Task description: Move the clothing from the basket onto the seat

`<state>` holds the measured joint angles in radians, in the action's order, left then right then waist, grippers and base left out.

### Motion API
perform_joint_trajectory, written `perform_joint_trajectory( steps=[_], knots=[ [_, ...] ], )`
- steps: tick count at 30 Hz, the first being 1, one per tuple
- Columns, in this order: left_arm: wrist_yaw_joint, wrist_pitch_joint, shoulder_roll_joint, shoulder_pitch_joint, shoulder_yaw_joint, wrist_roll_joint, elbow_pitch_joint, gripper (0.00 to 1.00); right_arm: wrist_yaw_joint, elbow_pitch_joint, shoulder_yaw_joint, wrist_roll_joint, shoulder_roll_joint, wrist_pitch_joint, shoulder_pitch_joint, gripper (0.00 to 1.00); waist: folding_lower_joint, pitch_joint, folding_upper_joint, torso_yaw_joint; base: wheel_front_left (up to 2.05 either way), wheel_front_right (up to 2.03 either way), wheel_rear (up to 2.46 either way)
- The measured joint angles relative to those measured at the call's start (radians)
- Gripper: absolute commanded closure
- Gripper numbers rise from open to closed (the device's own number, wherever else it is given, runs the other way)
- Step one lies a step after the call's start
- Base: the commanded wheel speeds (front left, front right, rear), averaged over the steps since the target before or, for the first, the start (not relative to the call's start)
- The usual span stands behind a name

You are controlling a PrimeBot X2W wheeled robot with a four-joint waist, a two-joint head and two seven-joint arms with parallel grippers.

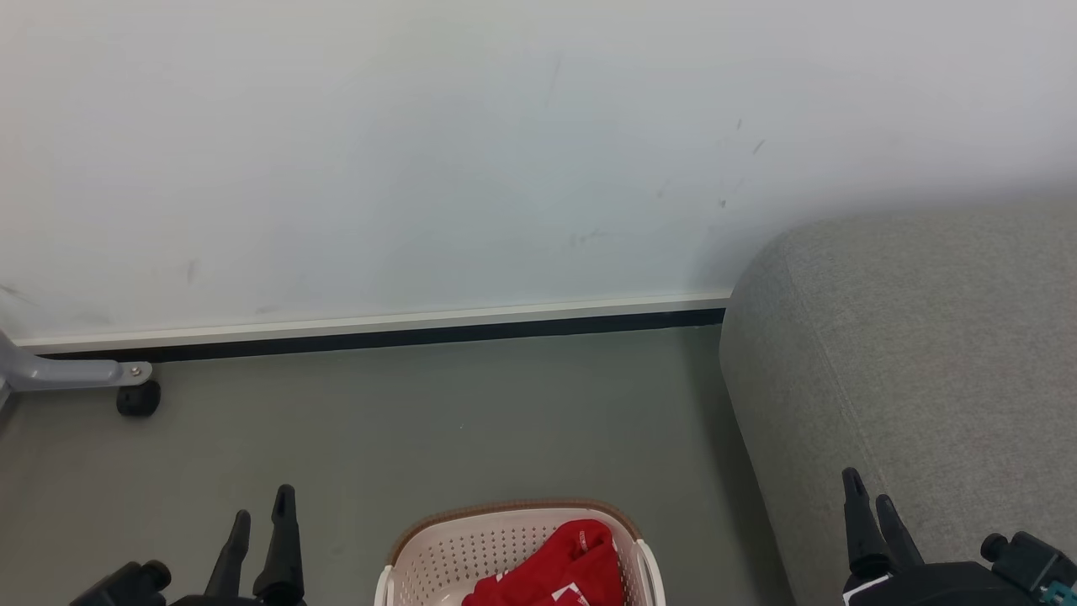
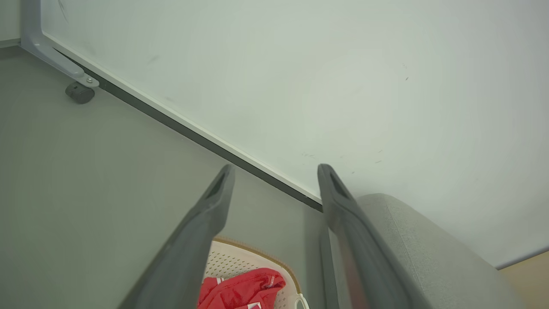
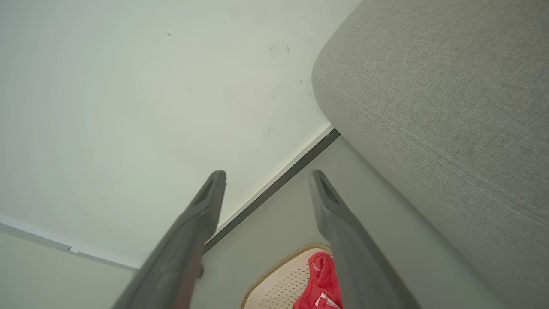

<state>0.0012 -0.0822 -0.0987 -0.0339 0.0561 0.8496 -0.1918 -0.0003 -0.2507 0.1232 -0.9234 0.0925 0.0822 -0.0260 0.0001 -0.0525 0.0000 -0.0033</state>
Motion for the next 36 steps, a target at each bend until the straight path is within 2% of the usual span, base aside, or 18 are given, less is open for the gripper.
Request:
perform_joint_trajectory(
  steps=[16, 36],
  knots=[
    [0.034, -0.050, -0.013, -0.038, 0.029, -0.202, 0.027, 0.00, -0.027, 0.022, 0.063, 0.190, 0.019, 0.050, 0.016, 0.00, 0.0000, -0.013, 0.0001, -0.003, 0.00, 0.00, 0.00],
    [0.043, -0.113, -0.026, -0.065, 0.058, -0.427, 0.038, 0.00, -0.053, 0.038, 0.137, 0.416, 0.038, 0.113, 0.022, 0.00, 0.0000, -0.023, 0.0000, -0.006, 0.00, 0.00, 0.00]
  ],
)
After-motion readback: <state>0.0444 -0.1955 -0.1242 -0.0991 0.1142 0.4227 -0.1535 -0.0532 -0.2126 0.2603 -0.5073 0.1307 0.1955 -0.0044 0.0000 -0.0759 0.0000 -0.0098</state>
